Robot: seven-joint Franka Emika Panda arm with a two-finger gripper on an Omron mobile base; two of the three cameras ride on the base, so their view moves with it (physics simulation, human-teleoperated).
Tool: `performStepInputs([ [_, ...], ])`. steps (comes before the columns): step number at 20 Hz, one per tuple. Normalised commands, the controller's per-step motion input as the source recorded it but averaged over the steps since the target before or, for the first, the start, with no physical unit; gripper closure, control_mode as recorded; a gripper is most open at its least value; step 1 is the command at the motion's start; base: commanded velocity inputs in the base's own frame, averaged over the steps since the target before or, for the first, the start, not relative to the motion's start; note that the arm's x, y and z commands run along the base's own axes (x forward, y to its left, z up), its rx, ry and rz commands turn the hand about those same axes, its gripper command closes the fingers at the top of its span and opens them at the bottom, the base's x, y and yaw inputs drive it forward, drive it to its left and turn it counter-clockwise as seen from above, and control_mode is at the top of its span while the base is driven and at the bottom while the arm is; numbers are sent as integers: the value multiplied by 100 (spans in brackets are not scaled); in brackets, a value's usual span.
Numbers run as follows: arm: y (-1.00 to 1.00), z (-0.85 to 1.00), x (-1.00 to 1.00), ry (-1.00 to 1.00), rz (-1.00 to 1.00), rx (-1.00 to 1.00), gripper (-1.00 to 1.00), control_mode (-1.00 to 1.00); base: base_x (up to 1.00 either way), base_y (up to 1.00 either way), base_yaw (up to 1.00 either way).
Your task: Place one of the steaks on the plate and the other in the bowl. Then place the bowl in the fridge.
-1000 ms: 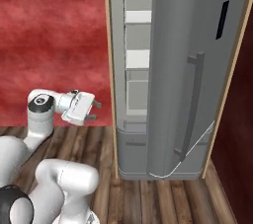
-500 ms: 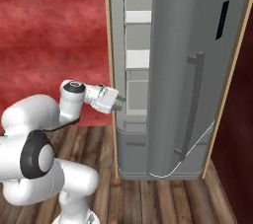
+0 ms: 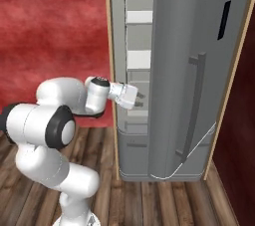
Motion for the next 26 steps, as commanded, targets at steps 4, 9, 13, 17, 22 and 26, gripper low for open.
performStepInputs([
  [4, -52, -26, 30, 0, 0, 0, -100, -100, 0, 0, 0],
  [9, -97, -5, -6, 0, 0, 0, -100, -100, 0, 0, 0],
  [13, -100, -3, -35, 0, 0, 1, -100, -100, 0, 0, 0],
  [17, -100, -1, -50, 0, 0, 2, -100, -100, 0, 0, 0],
  [22, -100, -3, -48, 0, -9, 4, -100, -100, 0, 0, 0],
  [26, -100, -7, -22, 5, -17, 6, -100, -100, 0, 0, 0],
])
